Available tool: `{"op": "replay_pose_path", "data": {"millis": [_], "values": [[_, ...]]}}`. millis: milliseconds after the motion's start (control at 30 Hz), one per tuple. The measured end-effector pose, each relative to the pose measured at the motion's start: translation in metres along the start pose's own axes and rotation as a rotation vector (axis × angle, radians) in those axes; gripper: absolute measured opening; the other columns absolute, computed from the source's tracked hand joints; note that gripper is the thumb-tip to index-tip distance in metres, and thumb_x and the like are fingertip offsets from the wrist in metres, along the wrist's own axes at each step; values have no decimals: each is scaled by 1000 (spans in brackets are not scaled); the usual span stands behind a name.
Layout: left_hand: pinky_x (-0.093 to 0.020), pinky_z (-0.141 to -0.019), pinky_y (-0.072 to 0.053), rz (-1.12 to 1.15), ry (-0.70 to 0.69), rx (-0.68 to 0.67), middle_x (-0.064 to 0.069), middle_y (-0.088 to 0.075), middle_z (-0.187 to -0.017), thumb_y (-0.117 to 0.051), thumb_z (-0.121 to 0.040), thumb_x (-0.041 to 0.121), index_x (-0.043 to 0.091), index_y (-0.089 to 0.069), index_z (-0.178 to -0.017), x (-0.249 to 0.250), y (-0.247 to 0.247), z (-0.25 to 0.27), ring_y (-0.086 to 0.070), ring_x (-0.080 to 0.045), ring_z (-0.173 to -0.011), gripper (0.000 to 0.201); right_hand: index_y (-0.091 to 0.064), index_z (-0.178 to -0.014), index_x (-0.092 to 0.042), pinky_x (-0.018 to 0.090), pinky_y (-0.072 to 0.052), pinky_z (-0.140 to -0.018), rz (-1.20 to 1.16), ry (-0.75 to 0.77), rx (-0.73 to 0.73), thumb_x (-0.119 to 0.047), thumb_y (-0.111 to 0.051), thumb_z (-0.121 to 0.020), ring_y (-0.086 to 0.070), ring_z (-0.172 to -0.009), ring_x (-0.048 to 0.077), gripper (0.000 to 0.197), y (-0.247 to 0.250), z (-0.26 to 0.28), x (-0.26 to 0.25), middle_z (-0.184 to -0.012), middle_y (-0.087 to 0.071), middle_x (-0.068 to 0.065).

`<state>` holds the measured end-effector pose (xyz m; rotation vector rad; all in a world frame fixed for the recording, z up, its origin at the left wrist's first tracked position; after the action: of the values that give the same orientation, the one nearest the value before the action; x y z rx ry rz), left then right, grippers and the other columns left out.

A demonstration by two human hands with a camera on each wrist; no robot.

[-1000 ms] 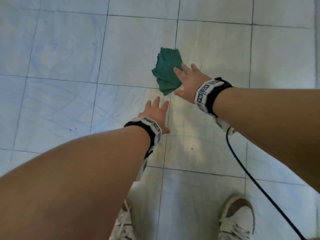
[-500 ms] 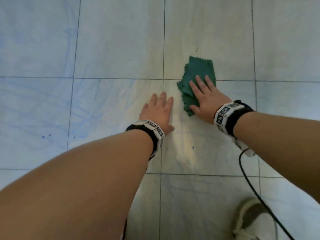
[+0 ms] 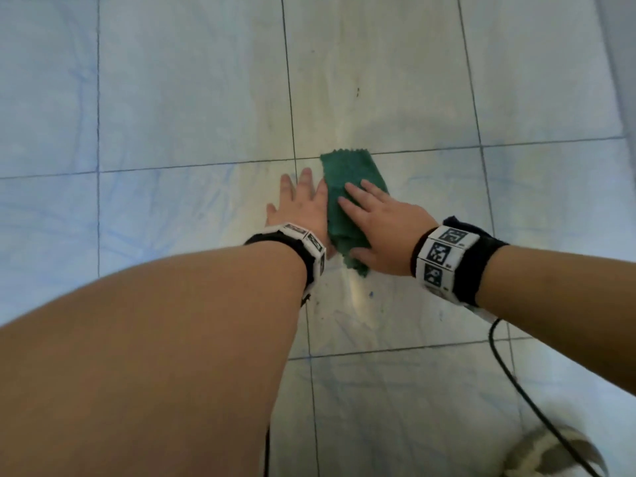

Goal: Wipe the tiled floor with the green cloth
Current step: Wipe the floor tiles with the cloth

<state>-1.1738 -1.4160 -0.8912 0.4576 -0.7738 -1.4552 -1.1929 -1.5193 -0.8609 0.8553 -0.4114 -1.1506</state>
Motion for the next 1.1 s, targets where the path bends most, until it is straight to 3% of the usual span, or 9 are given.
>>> {"op": "replay_pose_path", "data": {"millis": [100, 233, 500, 600, 667, 800, 867, 1000, 1100], "values": [[-59, -119, -14, 23, 1, -9, -1, 23, -162, -81, -79, 39, 24, 6, -158, 2, 0, 3, 18, -33, -149, 118, 4, -159, -21, 41, -21, -122, -27, -42, 29, -49, -58, -95, 9, -153, 20, 93, 11, -11, 5, -167, 11, 0], [-59, -119, -14, 12, 0, 3, -1, 22, -163, -82, -76, 41, 25, 6, -157, 1, -3, 0, 18, -32, -149, 122, 9, -158, -18, 41, -6, -125, -19, -36, 14, -56, -55, -94, 15, -152, 25, 99, -8, -28, 0, -165, 17, 5], [-57, -119, -13, 10, -3, 5, 1, 23, -163, -80, -80, 40, 28, 5, -158, 0, 0, 4, 18, -31, -150, 116, 17, -156, -16, 44, 0, -124, -12, -146, 39, -62, -43, -96, 19, -151, 31, 96, 5, -43, 49, -163, 25, 9], [-57, -120, -12, 13, 3, 0, 1, 23, -163, -79, -81, 36, 27, 4, -158, -2, -2, 2, 18, -31, -150, 114, 18, -156, -15, 45, 0, -123, 64, 17, -31, -62, -46, -95, 22, -149, 34, 100, -23, -14, 1, -162, 27, 12], [-56, -120, -12, -15, -7, 0, 1, 24, -162, -78, -82, 23, 27, 5, -157, -1, -3, 1, 19, -31, -149, 112, 22, -153, -11, 45, 2, -122, 150, 138, -63, -64, -46, -94, 22, -149, 36, 105, -55, 20, -31, -159, 30, 11], [-56, -121, -11, -14, -22, -9, 1, 25, -162, -74, -84, 14, 27, 7, -157, -2, -4, 3, 21, -31, -149, 109, 23, -153, -12, 43, 4, -122, 255, 184, -110, -67, -44, -93, 23, -149, 35, 105, -70, 34, -26, -159, 30, 10], [-56, -121, -11, -14, -25, -14, 0, 24, -162, -78, -82, 26, 27, 6, -157, -2, -5, 4, 20, -31, -149, 113, 20, -155, -12, 43, 9, -120, 261, 105, -83, -67, -42, -94, 21, -149, 36, 102, -46, 9, 7, -161, 26, 14], [-55, -121, -9, -31, -17, -12, 0, 26, -162, -80, -79, 41, 28, 8, -157, -2, -1, 4, 20, -30, -149, 118, 18, -156, -14, 45, 0, -124, -11, -198, -1, -64, -45, -95, 18, -150, 34, 101, 6, -32, 81, -162, 25, 12], [-55, -120, -9, -30, -17, -8, -1, 25, -162, -80, -79, 41, 27, 7, -157, -1, 1, 7, 20, -30, -149, 118, 18, -155, -11, 46, -1, -124, -33, -204, -6, -61, -45, -96, 20, -149, 37, 100, 2, -33, 71, -161, 27, 15]]}}
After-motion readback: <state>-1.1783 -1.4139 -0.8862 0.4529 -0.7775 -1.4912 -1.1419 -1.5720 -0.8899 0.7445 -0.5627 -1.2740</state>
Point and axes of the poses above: each hand's wrist, its own z-axis away from the middle knuckle, its own y-axis out of the back of the hand, x = y × z, the point moved 10 cm from there along -z, towards the middle knuckle
